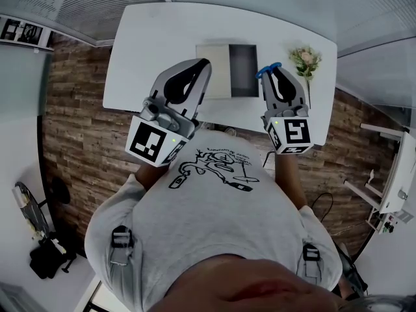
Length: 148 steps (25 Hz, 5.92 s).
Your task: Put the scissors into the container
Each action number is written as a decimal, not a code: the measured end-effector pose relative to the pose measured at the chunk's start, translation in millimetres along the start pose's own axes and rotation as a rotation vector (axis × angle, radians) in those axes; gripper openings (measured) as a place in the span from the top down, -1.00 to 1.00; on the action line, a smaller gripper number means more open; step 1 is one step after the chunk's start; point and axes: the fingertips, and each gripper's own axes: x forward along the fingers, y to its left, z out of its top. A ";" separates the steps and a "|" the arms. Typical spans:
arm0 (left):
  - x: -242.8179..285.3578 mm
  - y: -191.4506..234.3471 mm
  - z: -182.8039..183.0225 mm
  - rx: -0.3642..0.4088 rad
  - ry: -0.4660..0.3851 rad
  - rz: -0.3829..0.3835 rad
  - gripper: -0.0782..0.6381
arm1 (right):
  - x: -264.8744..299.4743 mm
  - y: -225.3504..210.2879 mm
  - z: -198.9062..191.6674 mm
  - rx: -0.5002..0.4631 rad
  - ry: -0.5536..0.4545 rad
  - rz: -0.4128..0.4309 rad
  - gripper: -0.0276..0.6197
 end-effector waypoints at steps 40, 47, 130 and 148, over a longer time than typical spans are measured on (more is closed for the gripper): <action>2.7 8.1 4.2 0.019 -0.005 0.034 0.73 | 95.0 -14.8 -170.7 0.108 0.314 0.032 0.67; 3.1 11.2 3.1 0.017 -0.002 0.041 0.73 | 112.0 -17.1 -198.7 0.120 0.372 0.030 0.67; -22.5 60.7 -14.4 -0.012 0.053 0.110 0.73 | 200.7 -18.0 -359.1 0.108 0.883 0.029 0.65; -24.9 52.7 -11.0 -0.008 0.043 0.099 0.73 | 194.7 -14.4 -346.8 0.118 0.872 0.041 0.57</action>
